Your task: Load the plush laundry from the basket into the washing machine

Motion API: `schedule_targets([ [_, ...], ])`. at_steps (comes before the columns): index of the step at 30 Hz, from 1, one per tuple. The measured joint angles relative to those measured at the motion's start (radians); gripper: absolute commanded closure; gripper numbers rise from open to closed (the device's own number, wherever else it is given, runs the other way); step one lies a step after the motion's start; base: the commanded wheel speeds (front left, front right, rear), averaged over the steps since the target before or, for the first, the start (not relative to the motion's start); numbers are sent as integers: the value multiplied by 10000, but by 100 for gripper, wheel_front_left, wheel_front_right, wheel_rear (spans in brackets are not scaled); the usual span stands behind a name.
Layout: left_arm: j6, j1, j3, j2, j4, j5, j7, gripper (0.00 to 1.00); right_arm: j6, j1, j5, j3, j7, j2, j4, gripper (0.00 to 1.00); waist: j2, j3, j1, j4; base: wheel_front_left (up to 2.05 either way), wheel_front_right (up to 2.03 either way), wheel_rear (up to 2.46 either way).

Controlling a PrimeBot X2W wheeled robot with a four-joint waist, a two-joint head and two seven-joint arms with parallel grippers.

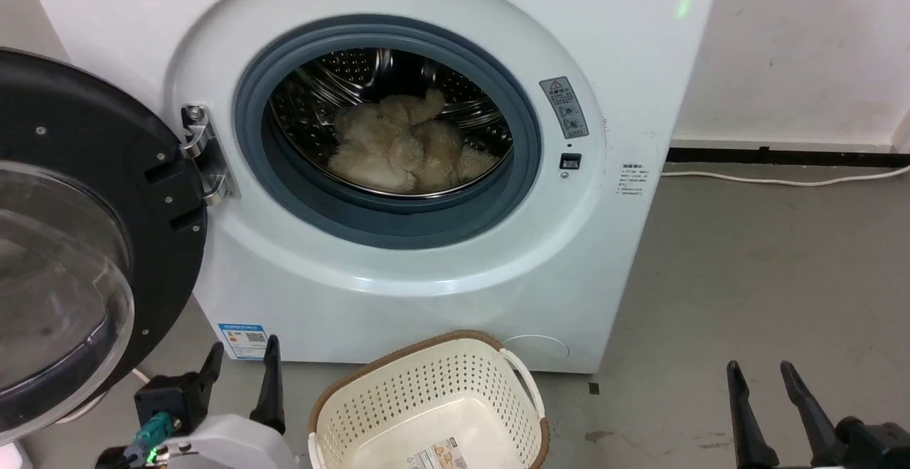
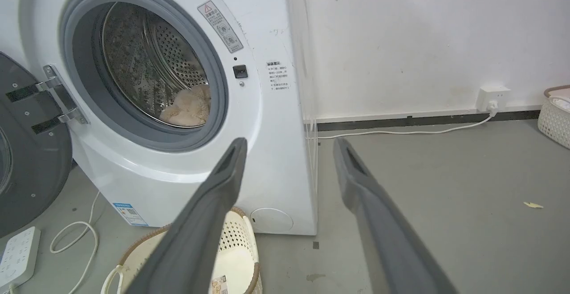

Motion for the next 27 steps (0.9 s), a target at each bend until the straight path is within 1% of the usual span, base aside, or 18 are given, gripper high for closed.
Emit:
schedule_targets([
  [15, 105, 378, -332, -61, -428, 104, -138, 0, 0, 271, -23, 128, 192, 0, -161, 0, 0, -82, 0, 3, 0, 0, 0],
  [18, 221, 378, -343, -88, -579, 105, -209, 0, 0, 272, -17, 132, 245, 0, -192, 0, 0, -65, 0, 15, 0, 0, 0],
  [27, 305, 378, -412, -125, -723, 169, -291, 0, 0, 272, 12, 130, 261, 0, -201, 0, 0, -32, 0, 20, 0, 0, 0],
])
